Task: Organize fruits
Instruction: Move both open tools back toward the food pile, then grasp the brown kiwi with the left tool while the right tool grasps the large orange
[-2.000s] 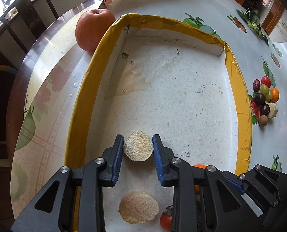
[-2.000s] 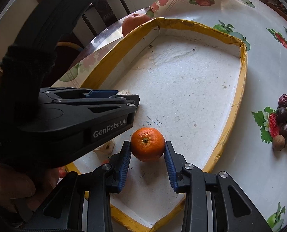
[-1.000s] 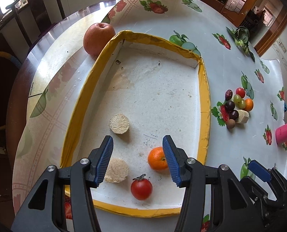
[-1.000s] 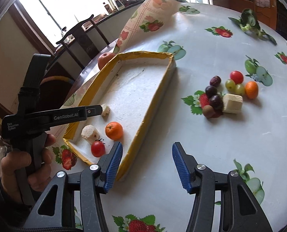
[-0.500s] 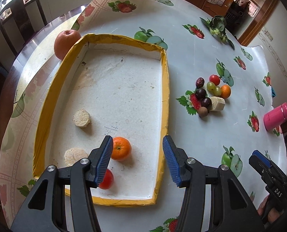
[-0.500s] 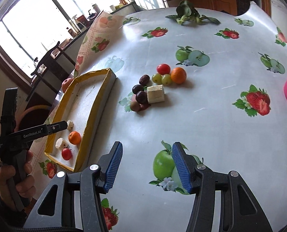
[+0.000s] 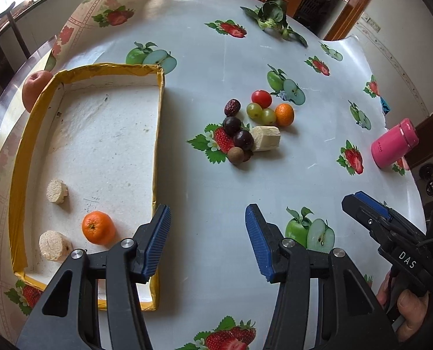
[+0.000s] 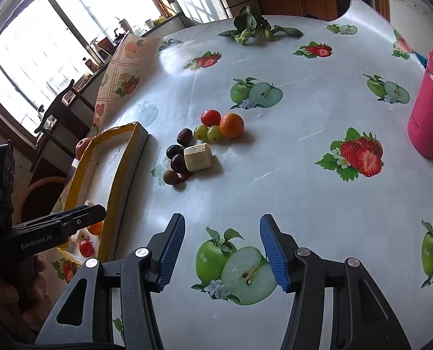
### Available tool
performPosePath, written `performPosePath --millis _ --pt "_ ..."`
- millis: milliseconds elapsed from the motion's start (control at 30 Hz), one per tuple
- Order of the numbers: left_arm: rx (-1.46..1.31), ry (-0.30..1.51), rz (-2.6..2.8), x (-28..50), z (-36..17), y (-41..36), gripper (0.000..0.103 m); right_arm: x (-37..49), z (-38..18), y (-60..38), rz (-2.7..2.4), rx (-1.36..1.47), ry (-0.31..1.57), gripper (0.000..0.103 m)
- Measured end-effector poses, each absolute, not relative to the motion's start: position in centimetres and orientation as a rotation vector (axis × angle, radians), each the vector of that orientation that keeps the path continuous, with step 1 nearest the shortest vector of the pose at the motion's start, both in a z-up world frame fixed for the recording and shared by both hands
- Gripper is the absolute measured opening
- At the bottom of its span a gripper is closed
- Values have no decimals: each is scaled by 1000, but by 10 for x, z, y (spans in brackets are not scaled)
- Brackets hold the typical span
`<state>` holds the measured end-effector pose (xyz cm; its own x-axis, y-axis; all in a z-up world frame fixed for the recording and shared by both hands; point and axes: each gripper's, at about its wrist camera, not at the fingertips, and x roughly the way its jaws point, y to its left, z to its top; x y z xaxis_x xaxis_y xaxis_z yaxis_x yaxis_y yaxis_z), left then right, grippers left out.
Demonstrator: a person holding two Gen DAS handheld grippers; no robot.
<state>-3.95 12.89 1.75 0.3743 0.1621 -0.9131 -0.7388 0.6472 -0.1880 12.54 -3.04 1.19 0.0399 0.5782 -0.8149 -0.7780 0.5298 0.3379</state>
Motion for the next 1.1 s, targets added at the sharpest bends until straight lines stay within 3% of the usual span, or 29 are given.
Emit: performPosePath --millis 600,767,833,1000,1067,1100 --pt "-663 1081 567 26 -27 145 52 170 -11 43 1054 -246 1060 54" --pt "-669 1083 570 34 -42 156 52 189 -28 77 1049 -250 1082 48" --pt "-671 1084 567 37 -47 159 52 193 -34 88 1054 -264 1088 41" --pt "-668 1067 557 43 -52 164 51 200 -51 106 1049 -273 1109 38" --pt "-655 1060 556 45 -52 164 48 203 -51 107 1054 -247 1106 37" --pt "-655 1056 550 46 -52 164 40 205 -52 106 1052 -243 1107 34"
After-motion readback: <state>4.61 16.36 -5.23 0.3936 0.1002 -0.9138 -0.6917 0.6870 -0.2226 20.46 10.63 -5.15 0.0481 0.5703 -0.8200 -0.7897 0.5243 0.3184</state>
